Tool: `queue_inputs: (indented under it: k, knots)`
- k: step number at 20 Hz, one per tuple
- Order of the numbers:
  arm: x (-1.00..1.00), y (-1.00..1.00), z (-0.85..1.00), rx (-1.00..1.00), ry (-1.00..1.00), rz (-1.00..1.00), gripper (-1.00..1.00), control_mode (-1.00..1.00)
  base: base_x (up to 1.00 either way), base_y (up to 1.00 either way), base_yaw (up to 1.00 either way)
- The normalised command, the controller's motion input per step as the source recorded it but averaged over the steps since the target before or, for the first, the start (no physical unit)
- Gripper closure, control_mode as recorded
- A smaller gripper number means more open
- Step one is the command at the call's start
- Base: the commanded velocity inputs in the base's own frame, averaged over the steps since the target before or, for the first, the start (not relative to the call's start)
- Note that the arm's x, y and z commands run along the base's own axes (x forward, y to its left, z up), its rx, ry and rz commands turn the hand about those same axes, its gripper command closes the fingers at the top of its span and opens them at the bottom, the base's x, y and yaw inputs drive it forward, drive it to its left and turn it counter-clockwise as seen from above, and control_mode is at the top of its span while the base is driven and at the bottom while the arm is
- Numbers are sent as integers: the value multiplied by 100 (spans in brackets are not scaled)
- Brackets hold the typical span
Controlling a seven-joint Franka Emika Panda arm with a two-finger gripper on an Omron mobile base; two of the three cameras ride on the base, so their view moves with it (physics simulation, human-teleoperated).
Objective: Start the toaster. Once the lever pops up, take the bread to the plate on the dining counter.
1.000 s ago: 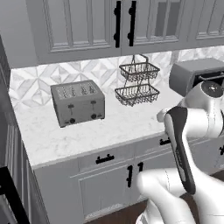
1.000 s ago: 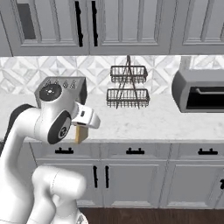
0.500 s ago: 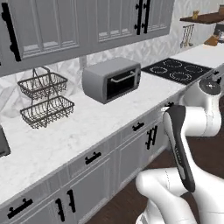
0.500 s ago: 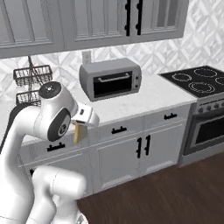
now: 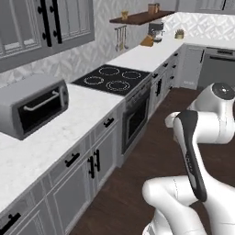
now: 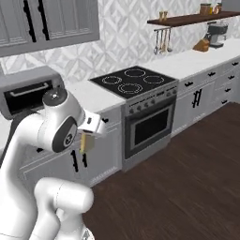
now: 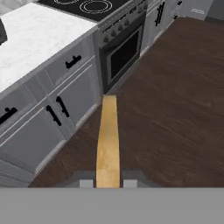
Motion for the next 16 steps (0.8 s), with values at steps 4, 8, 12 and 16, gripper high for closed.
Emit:
queue_inputs:
  k: [4, 8, 12, 16]
  knots:
    - [0, 0, 0, 0, 0, 0, 100, 100, 80, -82, -41]
    - [0, 0, 0, 0, 0, 0, 100, 100, 99, -67, -36]
    - [0, 0, 0, 0, 0, 0, 100, 100, 97, -61, -38]
    - [0, 0, 0, 0, 0, 0, 100, 100, 58, -58, -53]
